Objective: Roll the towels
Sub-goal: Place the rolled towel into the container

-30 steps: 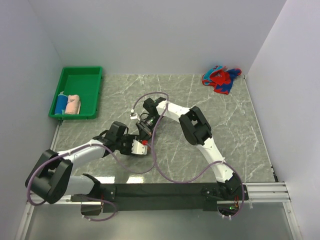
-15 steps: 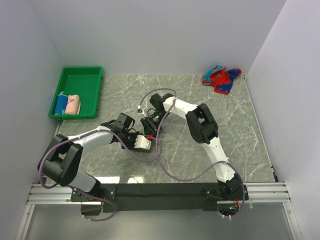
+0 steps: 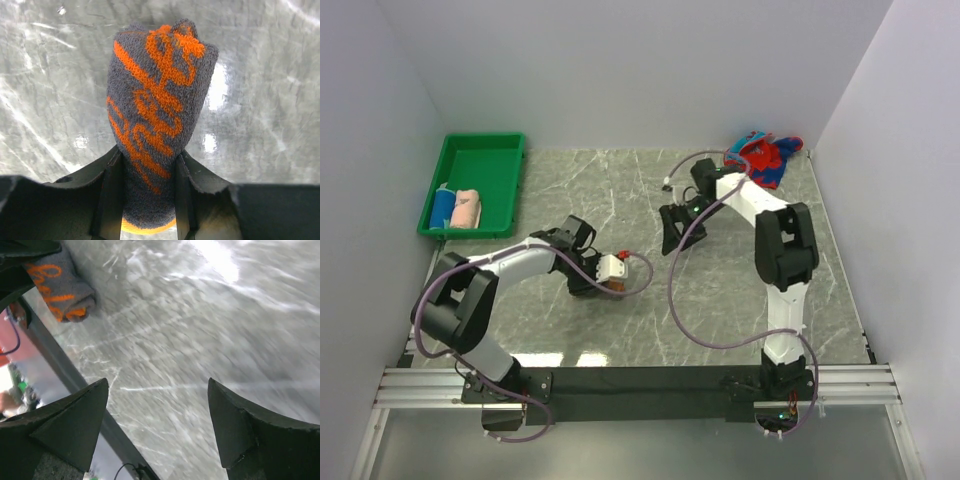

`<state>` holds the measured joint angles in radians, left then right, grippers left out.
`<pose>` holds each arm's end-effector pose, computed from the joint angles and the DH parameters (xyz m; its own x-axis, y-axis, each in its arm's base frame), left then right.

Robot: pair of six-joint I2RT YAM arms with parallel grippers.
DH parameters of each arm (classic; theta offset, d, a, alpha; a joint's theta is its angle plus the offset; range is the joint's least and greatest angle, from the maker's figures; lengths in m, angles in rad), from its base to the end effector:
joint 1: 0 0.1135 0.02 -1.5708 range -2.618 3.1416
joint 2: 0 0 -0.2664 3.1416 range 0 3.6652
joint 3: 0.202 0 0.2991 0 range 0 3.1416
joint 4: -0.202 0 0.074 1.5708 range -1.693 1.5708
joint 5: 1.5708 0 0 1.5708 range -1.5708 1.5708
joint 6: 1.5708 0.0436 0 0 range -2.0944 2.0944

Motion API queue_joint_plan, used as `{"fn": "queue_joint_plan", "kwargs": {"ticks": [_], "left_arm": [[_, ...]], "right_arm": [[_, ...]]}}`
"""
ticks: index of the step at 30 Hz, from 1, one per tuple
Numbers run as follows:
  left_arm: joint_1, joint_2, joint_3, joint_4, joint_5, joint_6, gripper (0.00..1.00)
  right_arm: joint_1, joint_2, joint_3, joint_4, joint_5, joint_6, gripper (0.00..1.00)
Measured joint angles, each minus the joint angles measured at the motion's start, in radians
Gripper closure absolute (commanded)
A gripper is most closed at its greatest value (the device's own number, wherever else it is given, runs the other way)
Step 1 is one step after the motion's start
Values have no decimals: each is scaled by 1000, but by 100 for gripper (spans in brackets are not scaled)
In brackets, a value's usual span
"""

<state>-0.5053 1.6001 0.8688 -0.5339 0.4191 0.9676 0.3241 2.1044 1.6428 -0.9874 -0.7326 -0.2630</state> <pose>0.2716 -0.1705 0.1202 -0.0210 0.8713 -0.4903 0.9988 0.0396 0.0276 0.4244 0.1733 0.1605 -0.8270 -0.4817 -0.2899 -0.5476 0.5733 0.6094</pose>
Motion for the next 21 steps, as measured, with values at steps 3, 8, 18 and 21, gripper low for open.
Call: {"fn": "queue_joint_plan", "kwargs": {"ticks": [3, 8, 18, 21], "left_arm": [[22, 25, 45, -39, 15, -62, 99], [182, 113, 177, -173, 87, -226, 99], [669, 224, 764, -372, 153, -545, 99], [772, 282, 931, -385, 171, -619, 99]], "right_arm": [[-40, -66, -35, 16, 16, 5, 13], [-72, -143, -81, 28, 33, 5, 13], [-82, -153, -165, 51, 34, 5, 13], [-82, -154, -172, 56, 34, 5, 13]]}}
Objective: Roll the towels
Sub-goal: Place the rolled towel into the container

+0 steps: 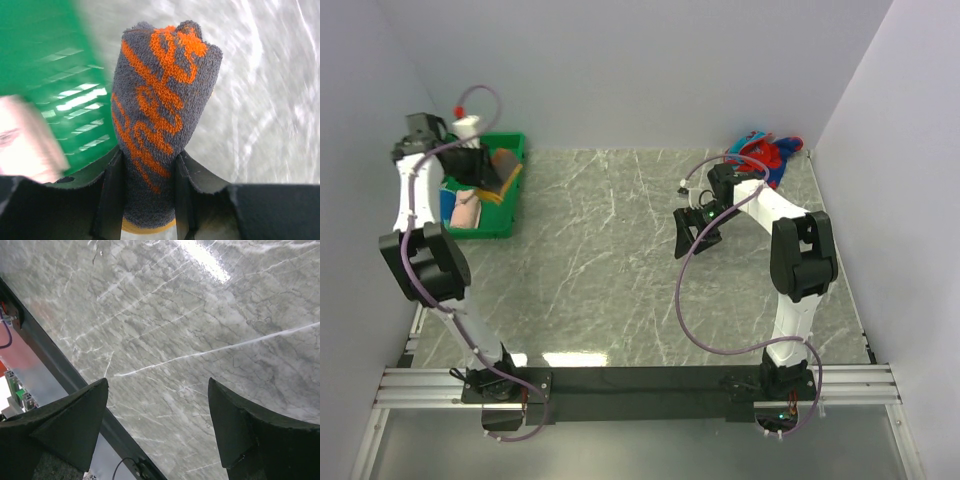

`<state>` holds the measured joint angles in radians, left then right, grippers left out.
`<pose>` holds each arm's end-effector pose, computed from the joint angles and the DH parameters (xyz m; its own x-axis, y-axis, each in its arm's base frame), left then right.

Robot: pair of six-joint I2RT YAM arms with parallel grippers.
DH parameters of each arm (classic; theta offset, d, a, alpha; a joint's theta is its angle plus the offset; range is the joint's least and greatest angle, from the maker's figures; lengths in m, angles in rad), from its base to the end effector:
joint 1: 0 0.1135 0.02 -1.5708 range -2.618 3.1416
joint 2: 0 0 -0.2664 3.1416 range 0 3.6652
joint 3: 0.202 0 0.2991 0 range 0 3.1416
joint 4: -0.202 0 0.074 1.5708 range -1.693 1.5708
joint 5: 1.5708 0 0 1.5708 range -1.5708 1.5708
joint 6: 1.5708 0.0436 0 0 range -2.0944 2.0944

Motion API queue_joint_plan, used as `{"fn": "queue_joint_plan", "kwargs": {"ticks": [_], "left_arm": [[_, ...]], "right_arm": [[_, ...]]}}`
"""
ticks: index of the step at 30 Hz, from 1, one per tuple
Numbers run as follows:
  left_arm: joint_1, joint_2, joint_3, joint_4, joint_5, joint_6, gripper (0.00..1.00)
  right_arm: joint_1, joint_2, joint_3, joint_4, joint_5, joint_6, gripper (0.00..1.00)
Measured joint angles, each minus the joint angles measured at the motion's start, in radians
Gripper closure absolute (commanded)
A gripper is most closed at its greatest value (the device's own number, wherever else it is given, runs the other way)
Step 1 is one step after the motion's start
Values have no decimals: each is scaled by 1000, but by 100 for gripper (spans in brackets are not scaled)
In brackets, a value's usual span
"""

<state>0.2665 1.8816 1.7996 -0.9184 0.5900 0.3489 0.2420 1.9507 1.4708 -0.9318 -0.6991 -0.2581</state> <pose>0.4482 0.0972 0.3102 -0.7388 0.0928 -0.6675 0.3443 0.9034 -0.2555 0.4044 0.1287 0.1728 -0.8548 -0.4122 -0.3154 -0.5177 0.6345 0.5739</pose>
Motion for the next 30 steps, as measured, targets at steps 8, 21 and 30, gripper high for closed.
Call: {"fn": "queue_joint_plan", "kwargs": {"ticks": [8, 21, 30], "left_arm": [[108, 139, 86, 50, -48, -174, 100], [85, 207, -79, 218, -236, -339, 100], [86, 286, -66, 271, -343, -371, 100]], "right_arm": [[0, 0, -5, 6, 1, 4, 13], [0, 0, -8, 11, 9, 7, 13], [0, 0, -12, 13, 15, 7, 12]]}}
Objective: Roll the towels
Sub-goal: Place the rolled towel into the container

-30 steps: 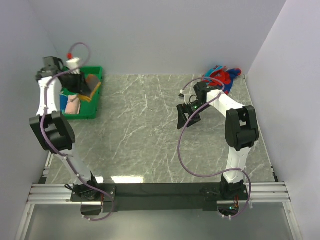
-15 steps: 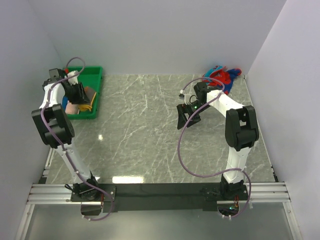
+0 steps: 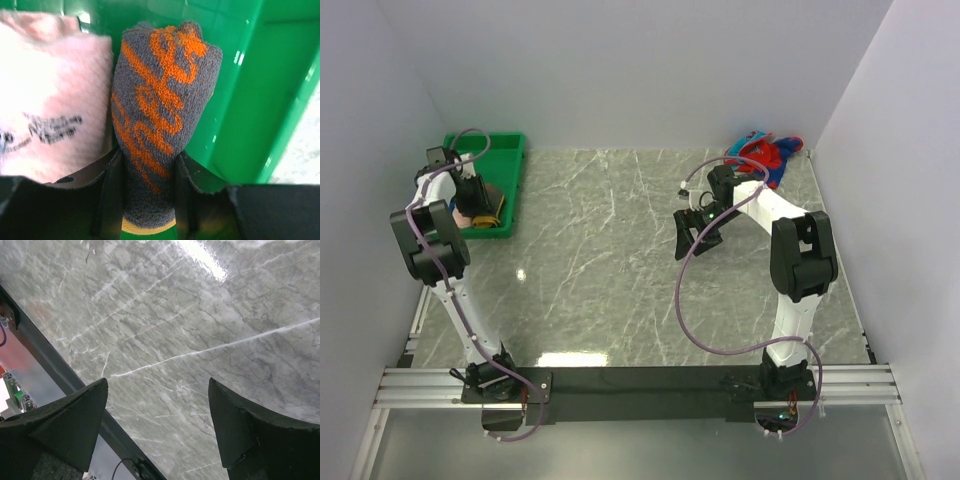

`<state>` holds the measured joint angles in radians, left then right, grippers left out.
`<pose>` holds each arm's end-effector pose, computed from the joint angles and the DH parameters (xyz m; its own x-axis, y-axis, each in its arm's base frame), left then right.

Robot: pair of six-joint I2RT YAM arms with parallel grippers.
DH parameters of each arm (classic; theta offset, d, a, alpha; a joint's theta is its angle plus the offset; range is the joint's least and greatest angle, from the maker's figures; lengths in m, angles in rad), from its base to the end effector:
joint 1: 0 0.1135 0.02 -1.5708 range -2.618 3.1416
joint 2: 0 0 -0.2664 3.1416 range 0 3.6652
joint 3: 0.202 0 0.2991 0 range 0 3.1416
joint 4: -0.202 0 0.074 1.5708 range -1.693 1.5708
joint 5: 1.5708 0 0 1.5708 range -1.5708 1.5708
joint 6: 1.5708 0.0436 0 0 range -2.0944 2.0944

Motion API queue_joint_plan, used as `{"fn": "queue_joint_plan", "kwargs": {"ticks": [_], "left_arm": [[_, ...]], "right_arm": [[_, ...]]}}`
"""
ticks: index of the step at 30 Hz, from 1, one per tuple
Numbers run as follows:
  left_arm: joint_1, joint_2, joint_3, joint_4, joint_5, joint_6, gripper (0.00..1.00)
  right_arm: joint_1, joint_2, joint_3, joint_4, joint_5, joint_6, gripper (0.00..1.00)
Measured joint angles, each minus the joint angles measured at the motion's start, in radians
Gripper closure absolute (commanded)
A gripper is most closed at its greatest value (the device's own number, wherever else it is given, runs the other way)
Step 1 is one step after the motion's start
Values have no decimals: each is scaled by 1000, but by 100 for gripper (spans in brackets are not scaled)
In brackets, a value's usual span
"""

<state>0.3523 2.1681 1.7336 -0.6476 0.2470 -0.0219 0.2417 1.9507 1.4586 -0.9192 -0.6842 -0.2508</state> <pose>0.4875 0.1679 0.1622 -0.8236 -0.3254 -0.4646 -0.2449 0.9428 -0.2261 0.4036 0.1279 0.1689 -0.8584 -0.4097 -0.3087 -0.5120 0.6469 0.5651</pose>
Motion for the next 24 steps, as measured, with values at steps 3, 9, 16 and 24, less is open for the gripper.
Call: {"fn": "queue_joint_plan", "kwargs": {"ticks": [3, 9, 16, 24], "left_arm": [[-2, 19, 16, 0, 0, 0, 100], [-29, 22, 17, 0, 37, -6, 99], [-55, 23, 17, -8, 70, -25, 83], [-45, 24, 16, -26, 118, -26, 54]], "right_arm": [[0, 0, -13, -1, 5, 0, 12], [0, 0, -14, 0, 8, 0, 12], [0, 0, -14, -1, 8, 0, 12], [0, 0, -14, -1, 8, 0, 12]]}}
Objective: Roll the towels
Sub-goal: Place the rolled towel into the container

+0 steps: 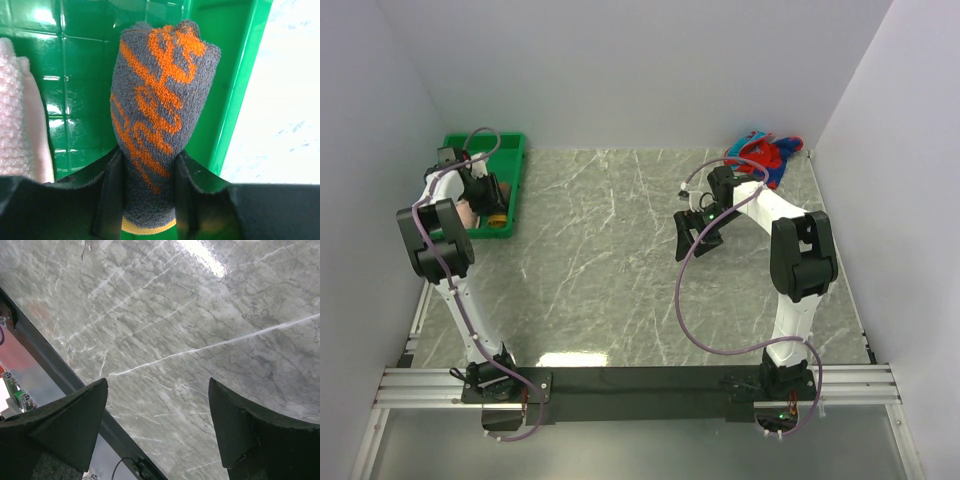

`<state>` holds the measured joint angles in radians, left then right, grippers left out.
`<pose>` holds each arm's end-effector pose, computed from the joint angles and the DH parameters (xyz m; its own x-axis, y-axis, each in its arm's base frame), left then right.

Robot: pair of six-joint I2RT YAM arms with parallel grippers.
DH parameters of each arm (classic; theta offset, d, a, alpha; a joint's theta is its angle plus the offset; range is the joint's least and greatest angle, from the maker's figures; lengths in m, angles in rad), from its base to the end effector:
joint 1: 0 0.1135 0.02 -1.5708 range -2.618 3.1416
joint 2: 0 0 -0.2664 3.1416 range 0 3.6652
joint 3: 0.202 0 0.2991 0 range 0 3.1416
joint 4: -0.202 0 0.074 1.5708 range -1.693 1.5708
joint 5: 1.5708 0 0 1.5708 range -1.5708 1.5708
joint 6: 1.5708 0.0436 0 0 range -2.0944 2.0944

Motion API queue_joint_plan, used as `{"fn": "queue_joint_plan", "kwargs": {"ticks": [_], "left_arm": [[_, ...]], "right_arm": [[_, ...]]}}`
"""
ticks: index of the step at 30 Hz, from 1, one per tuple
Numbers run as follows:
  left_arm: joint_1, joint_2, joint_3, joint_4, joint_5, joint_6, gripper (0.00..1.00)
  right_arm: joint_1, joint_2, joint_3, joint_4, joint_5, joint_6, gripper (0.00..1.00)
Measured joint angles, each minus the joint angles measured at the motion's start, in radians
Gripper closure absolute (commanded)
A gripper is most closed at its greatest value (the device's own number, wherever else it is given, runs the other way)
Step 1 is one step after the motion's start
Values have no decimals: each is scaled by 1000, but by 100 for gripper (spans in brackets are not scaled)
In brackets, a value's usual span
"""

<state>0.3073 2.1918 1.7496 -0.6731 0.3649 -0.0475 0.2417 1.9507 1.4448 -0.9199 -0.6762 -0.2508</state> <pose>0.4965 0.1412 0.1560 -0.8487 -0.3159 -0.4242 -0.1734 0.9239 -0.3410 0.4011 0.1270 0.1645 -0.8626 -0.4120 -0.2937 -0.5043 0.6539 0.5640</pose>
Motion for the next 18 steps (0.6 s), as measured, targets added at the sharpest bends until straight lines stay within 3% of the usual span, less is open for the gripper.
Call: {"fn": "queue_joint_plan", "kwargs": {"ticks": [6, 8, 18], "left_arm": [[2, 13, 0, -15, 14, 0, 49], [3, 13, 1, -19, 14, 2, 39], [14, 13, 7, -42, 27, -2, 35]], "right_arm": [[0, 0, 0, 0, 0, 0, 12], [0, 0, 0, 0, 0, 0, 12], [0, 0, 1, 0, -1, 0, 12]]}}
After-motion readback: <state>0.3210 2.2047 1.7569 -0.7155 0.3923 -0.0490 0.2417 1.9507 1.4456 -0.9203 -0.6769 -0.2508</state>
